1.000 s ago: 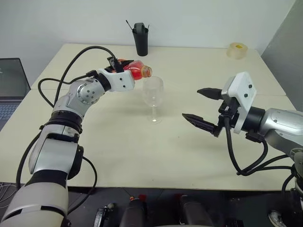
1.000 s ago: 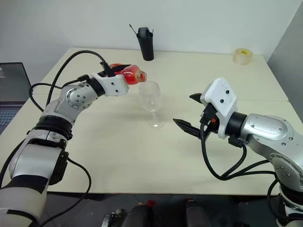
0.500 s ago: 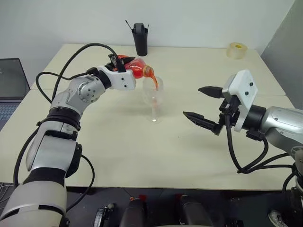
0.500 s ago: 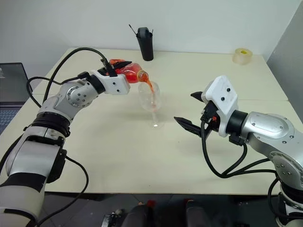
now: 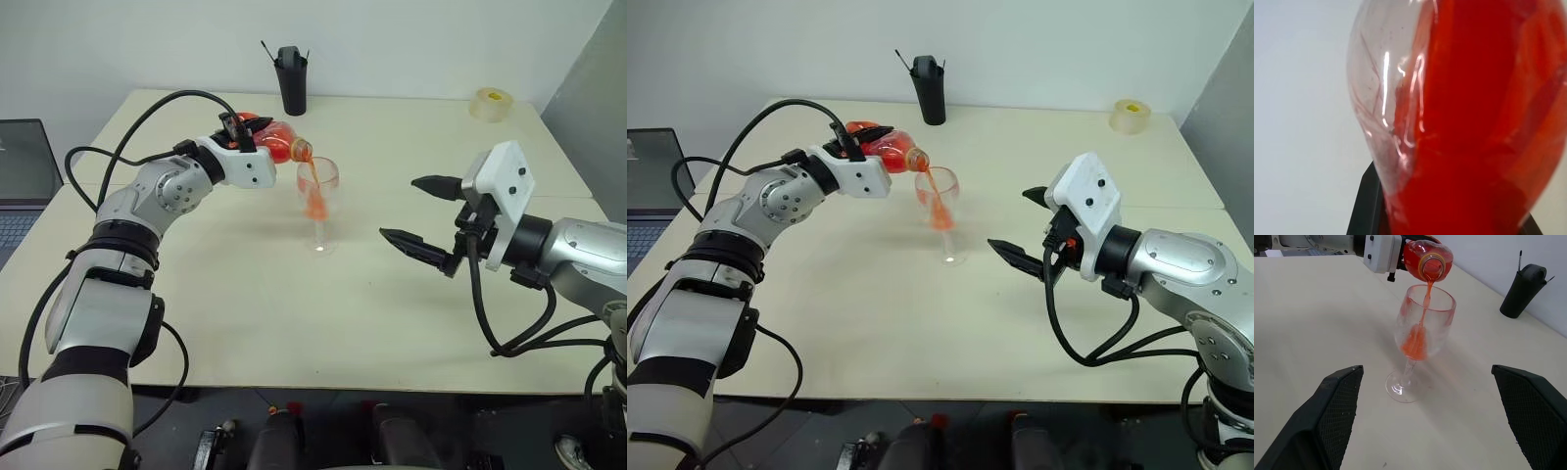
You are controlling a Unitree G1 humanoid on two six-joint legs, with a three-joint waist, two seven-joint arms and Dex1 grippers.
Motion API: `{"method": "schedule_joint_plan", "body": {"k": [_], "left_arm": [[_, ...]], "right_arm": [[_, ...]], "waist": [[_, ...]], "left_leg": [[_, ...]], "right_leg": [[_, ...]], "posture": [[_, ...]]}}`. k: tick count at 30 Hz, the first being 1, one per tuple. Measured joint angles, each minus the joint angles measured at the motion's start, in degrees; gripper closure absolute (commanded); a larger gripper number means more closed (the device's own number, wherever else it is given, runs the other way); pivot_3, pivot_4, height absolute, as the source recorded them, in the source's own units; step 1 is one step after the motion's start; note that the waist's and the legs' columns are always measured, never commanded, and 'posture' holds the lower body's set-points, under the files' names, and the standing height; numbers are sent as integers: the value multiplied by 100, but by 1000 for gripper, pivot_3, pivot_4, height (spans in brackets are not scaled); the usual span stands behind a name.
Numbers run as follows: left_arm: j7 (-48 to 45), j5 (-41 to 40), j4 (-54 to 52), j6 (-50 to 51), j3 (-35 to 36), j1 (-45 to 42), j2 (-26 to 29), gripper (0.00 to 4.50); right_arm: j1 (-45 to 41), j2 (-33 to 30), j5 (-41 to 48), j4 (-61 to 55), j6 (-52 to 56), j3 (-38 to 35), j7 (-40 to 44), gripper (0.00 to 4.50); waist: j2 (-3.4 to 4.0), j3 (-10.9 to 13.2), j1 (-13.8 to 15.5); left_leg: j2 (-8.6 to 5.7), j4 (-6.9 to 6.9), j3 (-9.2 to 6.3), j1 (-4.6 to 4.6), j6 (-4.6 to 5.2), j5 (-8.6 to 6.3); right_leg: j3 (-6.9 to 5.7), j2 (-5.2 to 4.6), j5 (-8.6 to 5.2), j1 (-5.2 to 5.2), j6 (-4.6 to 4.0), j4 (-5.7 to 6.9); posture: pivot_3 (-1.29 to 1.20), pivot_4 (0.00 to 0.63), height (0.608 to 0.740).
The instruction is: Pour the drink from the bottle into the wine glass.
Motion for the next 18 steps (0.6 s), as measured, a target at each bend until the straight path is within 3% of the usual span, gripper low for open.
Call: {"method": "schedule_joint_plan", "body": {"k": [18], "left_arm": [[361,313,5,-130,-160,-15,170,3584]], "right_arm": [[-21,0,-179,151,-174,120,220,0]], "waist": [[0,0,0]], "left_leg": [[-1,3,1,-3,0,0]], "right_leg": [[0,-1,0,-4,0,4]], "posture": [[0,150,740]]}}
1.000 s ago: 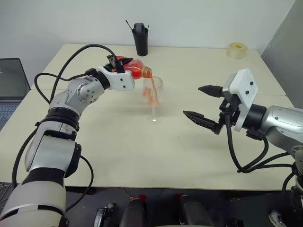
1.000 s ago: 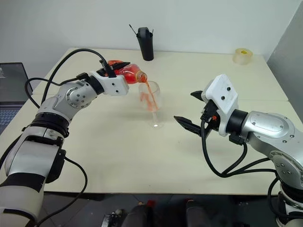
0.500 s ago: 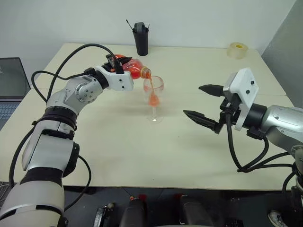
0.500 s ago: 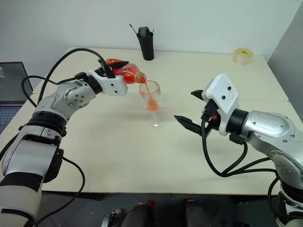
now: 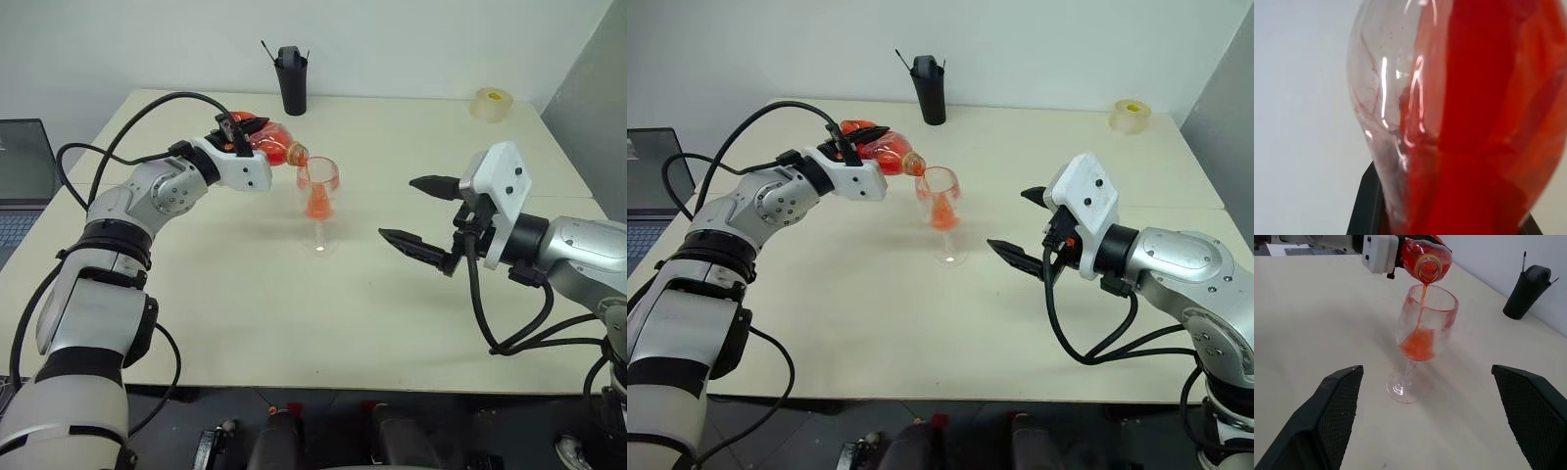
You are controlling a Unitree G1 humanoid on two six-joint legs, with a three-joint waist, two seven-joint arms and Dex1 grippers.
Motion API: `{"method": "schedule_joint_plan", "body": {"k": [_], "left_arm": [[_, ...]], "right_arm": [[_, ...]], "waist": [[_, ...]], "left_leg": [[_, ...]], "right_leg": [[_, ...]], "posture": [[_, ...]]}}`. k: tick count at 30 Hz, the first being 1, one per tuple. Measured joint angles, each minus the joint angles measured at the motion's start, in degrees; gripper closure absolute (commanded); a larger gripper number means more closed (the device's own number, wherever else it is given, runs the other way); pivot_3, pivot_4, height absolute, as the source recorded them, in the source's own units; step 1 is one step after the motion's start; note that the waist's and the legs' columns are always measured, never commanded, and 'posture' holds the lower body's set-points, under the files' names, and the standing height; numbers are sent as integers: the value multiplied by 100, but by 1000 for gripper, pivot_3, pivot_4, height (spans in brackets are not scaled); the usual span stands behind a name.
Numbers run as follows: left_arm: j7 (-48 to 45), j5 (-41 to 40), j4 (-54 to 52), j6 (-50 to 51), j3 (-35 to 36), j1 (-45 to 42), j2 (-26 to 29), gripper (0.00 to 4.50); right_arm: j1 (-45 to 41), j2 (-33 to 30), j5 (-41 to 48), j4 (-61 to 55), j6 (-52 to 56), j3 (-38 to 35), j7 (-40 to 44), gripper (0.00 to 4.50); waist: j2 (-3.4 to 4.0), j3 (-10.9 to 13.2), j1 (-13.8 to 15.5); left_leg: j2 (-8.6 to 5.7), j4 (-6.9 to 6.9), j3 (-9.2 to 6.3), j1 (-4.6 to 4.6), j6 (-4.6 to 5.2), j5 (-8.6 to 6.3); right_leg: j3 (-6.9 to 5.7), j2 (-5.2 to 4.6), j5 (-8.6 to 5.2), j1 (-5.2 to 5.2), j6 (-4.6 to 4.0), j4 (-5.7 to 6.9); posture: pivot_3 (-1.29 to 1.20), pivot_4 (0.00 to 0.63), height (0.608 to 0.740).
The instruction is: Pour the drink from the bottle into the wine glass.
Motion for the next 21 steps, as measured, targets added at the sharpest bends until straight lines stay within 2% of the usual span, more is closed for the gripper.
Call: {"method": "schedule_joint_plan", "body": {"k": [21], "left_arm": [[-31,27,-1,34,-2,-23,33,3584]], "right_arm": [[-40,95,-211,93,-48,219,15,0]], "waist": [[0,0,-1]], "left_leg": [[0,2,0,0,-1,1]], "right_leg": [[0,0,0,-1,0,2]], "posture": [[0,150,740]]}}
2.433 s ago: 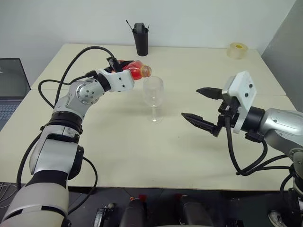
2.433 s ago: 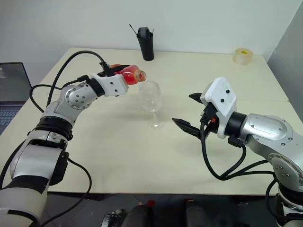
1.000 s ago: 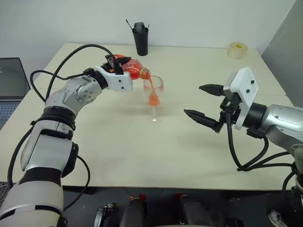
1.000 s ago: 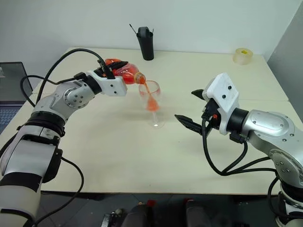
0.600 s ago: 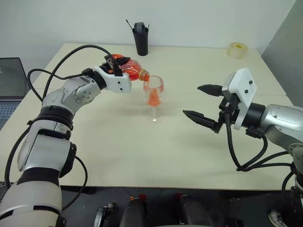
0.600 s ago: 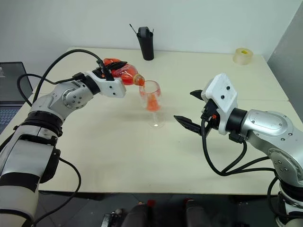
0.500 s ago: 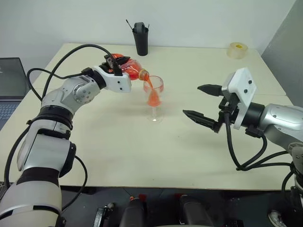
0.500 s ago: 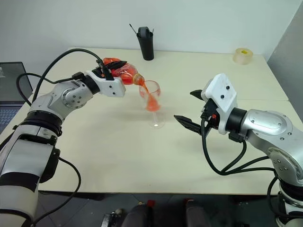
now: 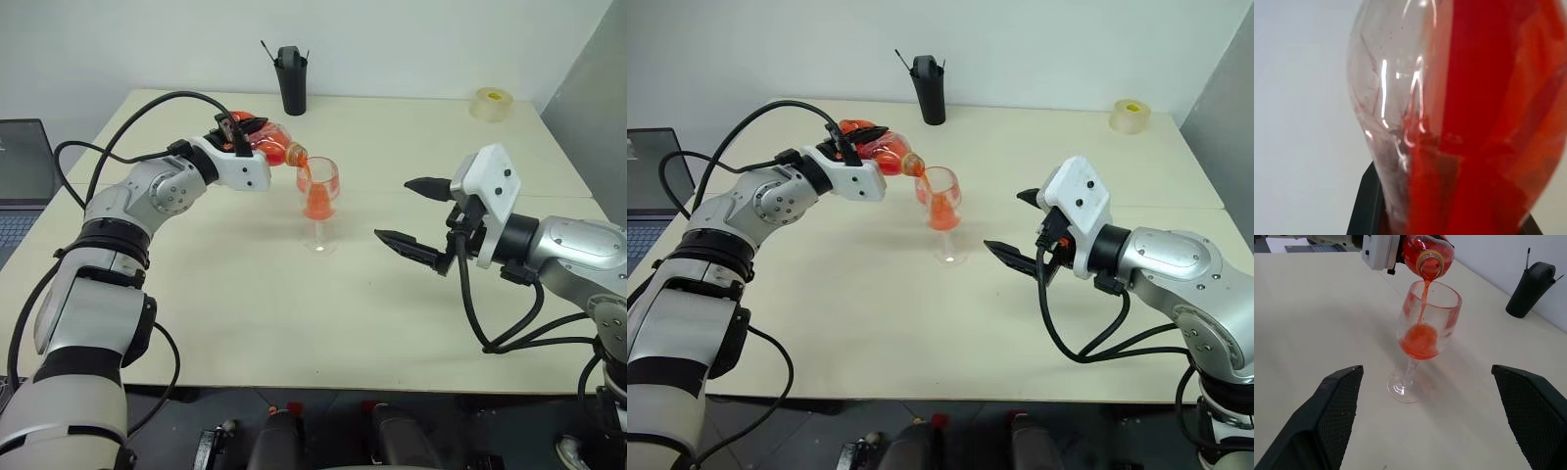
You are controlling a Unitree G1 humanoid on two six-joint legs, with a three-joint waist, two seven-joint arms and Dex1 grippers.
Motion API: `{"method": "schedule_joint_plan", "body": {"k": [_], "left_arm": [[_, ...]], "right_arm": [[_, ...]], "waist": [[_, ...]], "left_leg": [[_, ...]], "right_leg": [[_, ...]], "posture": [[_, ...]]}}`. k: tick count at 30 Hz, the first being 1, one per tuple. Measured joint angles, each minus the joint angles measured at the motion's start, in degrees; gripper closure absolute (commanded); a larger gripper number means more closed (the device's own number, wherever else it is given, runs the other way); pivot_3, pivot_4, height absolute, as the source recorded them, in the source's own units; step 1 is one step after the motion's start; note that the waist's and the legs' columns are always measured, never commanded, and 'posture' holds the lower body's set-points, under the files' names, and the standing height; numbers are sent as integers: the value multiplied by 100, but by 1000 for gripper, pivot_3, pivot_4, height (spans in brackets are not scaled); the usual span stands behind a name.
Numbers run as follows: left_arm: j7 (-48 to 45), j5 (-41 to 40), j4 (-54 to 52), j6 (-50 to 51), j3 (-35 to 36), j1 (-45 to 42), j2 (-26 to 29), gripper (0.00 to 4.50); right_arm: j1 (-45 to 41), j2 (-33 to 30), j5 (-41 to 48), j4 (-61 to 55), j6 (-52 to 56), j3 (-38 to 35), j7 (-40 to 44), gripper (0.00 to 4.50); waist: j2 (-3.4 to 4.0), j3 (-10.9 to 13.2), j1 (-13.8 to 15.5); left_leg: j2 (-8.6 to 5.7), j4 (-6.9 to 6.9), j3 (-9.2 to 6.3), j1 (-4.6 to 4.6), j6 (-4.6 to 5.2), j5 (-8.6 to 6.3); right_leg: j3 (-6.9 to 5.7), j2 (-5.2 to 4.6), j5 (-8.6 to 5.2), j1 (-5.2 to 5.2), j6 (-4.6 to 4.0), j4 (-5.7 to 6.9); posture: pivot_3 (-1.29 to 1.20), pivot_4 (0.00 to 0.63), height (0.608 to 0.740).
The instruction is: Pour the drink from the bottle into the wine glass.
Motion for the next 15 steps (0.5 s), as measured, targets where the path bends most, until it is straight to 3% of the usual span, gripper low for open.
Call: {"method": "schedule_joint_plan", "body": {"k": [15], "left_arm": [[-2,7,0,7,-4,-113,-1,3584]], "right_arm": [[2,0,27,-29,21,-5,-34,0]], "waist": [[0,0,0]], "left_leg": [[0,1,0,-1,0,0]], "right_leg": [[0,0,0,-1,0,0]], "posture": [[0,150,740]]}}
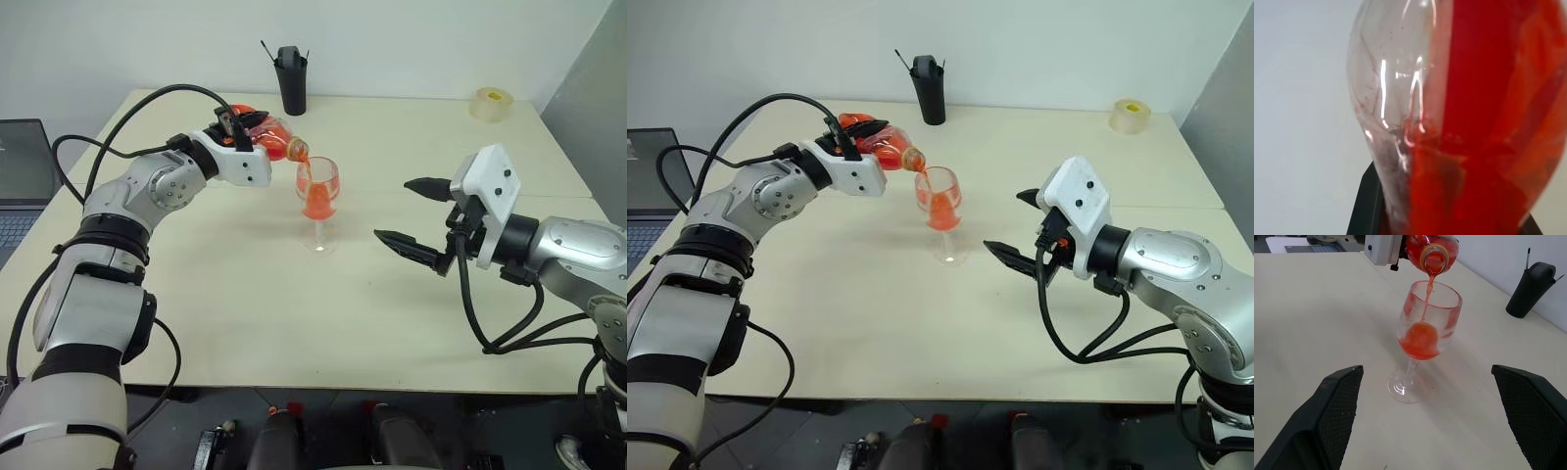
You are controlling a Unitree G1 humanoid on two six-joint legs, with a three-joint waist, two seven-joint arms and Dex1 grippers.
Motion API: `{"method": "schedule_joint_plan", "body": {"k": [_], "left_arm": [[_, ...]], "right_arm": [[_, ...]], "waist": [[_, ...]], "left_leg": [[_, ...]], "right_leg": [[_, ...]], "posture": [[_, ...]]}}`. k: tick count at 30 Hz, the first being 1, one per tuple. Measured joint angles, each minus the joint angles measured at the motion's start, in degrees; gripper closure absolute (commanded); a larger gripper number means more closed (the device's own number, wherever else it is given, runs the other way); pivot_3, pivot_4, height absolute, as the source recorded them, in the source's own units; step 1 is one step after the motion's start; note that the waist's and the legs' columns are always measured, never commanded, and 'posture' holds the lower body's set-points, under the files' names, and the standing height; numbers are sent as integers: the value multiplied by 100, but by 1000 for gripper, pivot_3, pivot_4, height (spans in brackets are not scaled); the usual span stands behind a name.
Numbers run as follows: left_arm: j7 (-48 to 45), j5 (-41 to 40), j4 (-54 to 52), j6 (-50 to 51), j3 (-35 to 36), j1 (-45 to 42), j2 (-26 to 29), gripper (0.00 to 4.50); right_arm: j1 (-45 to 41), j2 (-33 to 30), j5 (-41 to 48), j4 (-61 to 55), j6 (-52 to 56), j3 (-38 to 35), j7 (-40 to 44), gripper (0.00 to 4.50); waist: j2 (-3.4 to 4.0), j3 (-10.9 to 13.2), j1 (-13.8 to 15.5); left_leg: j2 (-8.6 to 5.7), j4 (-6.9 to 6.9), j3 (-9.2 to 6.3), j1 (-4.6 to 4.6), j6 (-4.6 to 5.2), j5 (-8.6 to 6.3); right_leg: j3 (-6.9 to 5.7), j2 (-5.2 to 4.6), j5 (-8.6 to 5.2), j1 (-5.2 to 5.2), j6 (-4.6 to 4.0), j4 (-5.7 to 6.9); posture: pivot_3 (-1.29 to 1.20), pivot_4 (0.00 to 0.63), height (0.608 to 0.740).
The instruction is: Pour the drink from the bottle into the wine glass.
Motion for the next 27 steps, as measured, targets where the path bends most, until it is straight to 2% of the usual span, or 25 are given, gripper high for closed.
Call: {"method": "schedule_joint_plan", "body": {"k": [27], "left_arm": [[14,148,30,49,-217,-264,-51,3584]], "right_arm": [[-221,104,252,-17,172,-54,-169,0]], "waist": [[0,0,-1]], "left_leg": [[0,1,1,-1,0,0]], "right_leg": [[1,-1,0,-2,0,2]], "posture": [[0,150,740]]}}
